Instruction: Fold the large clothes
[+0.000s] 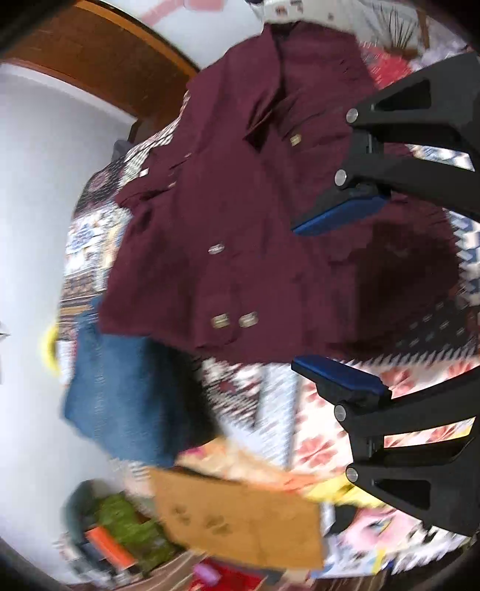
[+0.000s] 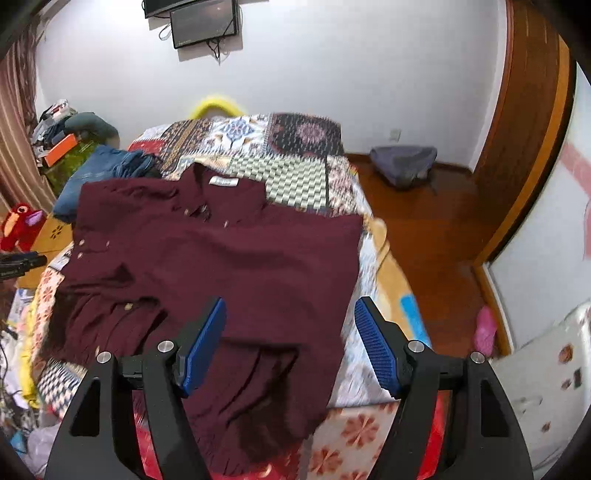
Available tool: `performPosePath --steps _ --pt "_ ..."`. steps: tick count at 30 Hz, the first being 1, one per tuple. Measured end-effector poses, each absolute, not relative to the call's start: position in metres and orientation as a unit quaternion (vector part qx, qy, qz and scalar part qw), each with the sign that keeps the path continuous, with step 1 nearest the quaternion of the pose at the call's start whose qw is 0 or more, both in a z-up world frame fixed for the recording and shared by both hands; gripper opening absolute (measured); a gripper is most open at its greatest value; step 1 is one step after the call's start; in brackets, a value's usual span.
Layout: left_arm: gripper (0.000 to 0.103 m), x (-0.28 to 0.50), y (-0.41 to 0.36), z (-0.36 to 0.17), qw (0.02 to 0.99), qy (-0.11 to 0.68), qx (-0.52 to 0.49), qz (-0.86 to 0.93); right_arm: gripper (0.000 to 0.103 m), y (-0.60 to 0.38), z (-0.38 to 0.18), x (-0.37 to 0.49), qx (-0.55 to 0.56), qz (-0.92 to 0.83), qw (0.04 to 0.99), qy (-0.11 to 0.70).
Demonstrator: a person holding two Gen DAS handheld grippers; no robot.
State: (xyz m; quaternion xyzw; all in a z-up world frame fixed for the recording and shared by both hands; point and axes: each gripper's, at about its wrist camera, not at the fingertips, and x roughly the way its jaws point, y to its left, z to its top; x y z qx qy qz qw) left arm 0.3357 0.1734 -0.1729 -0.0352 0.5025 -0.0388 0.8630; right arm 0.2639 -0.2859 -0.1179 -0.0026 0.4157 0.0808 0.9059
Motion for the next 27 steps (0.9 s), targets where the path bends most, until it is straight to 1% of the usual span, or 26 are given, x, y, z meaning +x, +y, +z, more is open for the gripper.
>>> performPosePath --steps 6,11,18,27 --pt "0.066 0.314 0.186 -0.202 0.842 0.537 -0.040 -0.020 0.069 -0.286 -0.147 0.236 0.013 0.078 0.891 0.446" --pt "0.066 0.300 0.198 -0.234 0.817 0.566 -0.110 -0.024 0.069 -0.283 -0.174 0.222 0.027 0.082 0.874 0.479" --pt "0.066 0.290 0.187 -0.268 0.791 0.588 -0.163 -0.046 0.069 -0.297 -0.194 0.218 0.088 0.084 0.860 0.496" --pt "0.066 0.291 0.166 -0.278 0.792 0.587 -0.163 -0.044 0.068 -0.288 -0.216 0.227 0.147 0.118 0.841 0.506"
